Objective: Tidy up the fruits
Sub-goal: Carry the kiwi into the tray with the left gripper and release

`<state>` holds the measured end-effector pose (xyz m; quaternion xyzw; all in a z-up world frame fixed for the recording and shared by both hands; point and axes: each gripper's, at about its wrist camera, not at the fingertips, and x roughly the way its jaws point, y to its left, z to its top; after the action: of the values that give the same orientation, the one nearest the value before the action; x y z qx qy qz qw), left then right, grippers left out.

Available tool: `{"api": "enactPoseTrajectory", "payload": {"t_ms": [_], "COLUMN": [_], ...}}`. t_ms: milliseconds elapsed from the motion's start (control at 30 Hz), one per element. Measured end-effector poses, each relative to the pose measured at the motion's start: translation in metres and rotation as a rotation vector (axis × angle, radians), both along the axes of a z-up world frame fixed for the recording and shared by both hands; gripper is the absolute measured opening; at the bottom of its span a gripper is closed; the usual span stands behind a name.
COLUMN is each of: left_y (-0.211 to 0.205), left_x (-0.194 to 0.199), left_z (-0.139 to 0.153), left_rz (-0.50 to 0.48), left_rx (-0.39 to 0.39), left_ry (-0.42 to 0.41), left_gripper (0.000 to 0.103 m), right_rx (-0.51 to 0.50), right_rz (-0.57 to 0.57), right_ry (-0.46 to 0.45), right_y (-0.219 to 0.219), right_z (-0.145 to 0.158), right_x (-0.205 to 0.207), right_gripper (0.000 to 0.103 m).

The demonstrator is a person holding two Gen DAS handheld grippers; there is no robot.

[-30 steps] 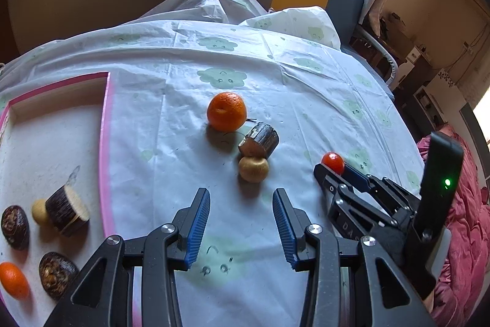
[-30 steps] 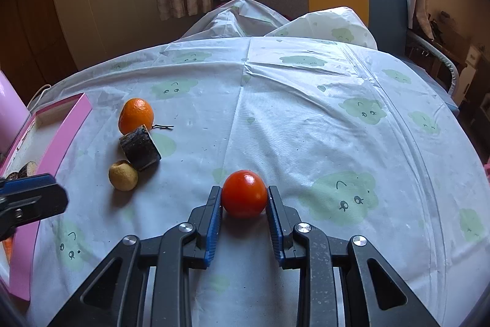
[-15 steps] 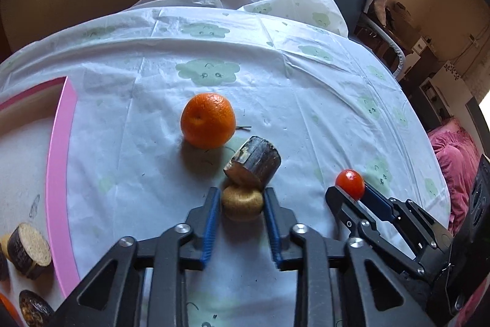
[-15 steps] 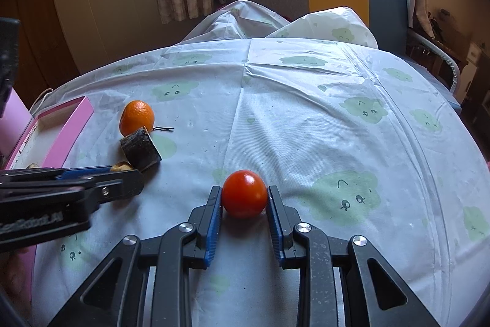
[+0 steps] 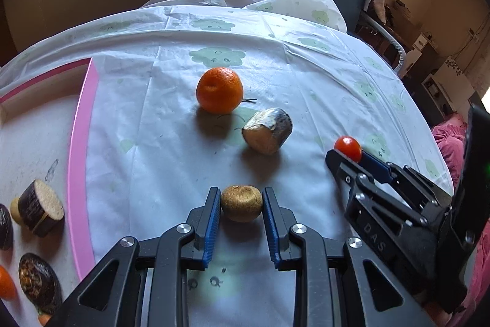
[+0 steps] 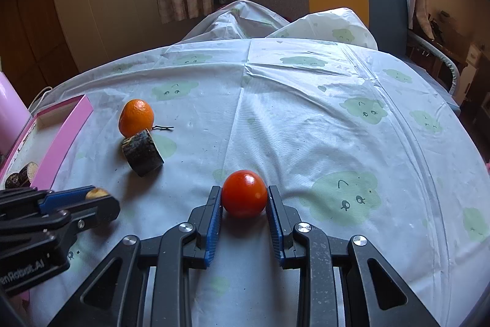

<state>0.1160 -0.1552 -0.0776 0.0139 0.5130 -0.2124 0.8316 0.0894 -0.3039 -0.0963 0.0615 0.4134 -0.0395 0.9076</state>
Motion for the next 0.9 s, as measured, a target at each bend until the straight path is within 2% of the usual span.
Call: {"api": "enactPoseTrajectory", "payload": {"t_ms": [267, 567, 900], "left_y": [0.008, 0.026, 0.065], "left_x": [-0.02, -0.037, -0.051], "left_z": [0.008, 0.032, 0.056], "left_rz": [-0.006, 0.012, 0.061], "left_rx": [0.012, -0.024, -0.045], "left_ry": [-0.031, -0.076, -0.13], "left_gripper": [0.027, 0.027, 0.027], "right_rx": [-0.009, -0.016, -0.05], "right_rz": [0.001, 0.001, 0.002], "right_ry": [0.0, 0.001, 0.008], "right_y": [0.001, 0.001, 0.004], "right_z": [0.0, 0.0, 0.0], "right_x": [0.0, 0.0, 0.001], "right_gripper": [0.029, 0.029, 0.029]}}
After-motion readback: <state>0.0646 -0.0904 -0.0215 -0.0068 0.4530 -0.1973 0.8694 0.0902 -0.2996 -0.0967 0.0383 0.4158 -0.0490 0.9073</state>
